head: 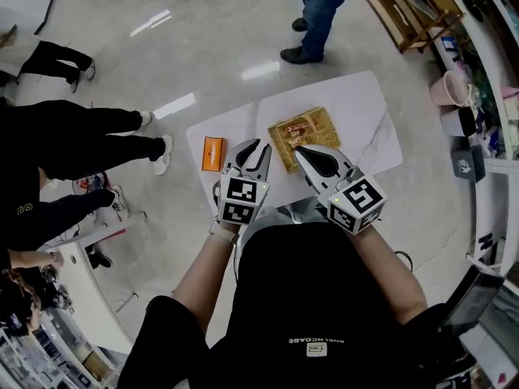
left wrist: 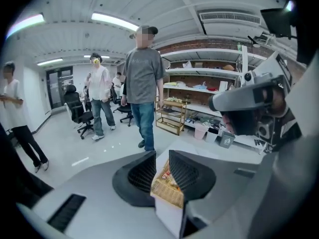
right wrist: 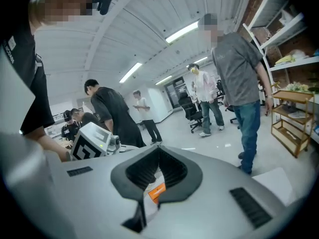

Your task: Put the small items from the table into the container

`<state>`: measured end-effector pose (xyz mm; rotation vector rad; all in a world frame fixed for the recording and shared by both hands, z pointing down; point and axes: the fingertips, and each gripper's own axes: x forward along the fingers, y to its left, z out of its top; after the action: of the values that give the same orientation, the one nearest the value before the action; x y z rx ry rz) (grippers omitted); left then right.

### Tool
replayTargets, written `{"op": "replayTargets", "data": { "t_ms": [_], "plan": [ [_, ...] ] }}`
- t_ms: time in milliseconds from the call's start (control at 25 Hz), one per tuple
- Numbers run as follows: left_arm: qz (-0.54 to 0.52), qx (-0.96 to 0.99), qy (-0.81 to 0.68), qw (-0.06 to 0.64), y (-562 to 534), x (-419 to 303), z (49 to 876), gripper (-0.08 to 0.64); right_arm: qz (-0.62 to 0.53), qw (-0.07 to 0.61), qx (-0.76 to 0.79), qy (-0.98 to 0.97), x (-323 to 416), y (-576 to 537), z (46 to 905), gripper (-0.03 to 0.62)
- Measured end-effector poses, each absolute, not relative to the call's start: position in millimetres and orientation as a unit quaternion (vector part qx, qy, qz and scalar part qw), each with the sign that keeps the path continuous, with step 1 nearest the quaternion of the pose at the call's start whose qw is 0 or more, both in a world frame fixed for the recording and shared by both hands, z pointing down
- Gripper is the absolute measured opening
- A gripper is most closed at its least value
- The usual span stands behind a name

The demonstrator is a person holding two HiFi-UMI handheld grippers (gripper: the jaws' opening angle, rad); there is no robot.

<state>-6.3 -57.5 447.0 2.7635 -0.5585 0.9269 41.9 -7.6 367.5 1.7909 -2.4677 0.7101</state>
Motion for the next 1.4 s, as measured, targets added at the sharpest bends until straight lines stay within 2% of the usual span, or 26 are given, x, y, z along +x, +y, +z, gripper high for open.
{"op": "replayTargets", "data": {
  "t_ms": [360,560,1080,1400],
  "plan": [
    [0.234,0.928,-0.278,0.087,-82.7,-72.4,381.1,0.071,0.207,-0.004,0.504,-0.838,-19.9,-49.8,334.3,0.011],
    [0.184,0.925,-0.324,0.075,-83.1,-109.8,335.6,0.007,0.195,-0.010,0.473,-0.859,-46.1,-56.0,311.1,0.011],
    [0.077,0.907,-0.409,0.062,-66.2,-208.8,259.0,0.005,0.136,-0.015,0.367,-0.920,-137.8,-64.1,256.6,0.011],
    [0.055,0.889,-0.449,0.069,-62.4,-243.2,247.7,0.005,0.123,-0.012,0.324,-0.938,-172.3,-55.9,249.2,0.011]
  ]
}}
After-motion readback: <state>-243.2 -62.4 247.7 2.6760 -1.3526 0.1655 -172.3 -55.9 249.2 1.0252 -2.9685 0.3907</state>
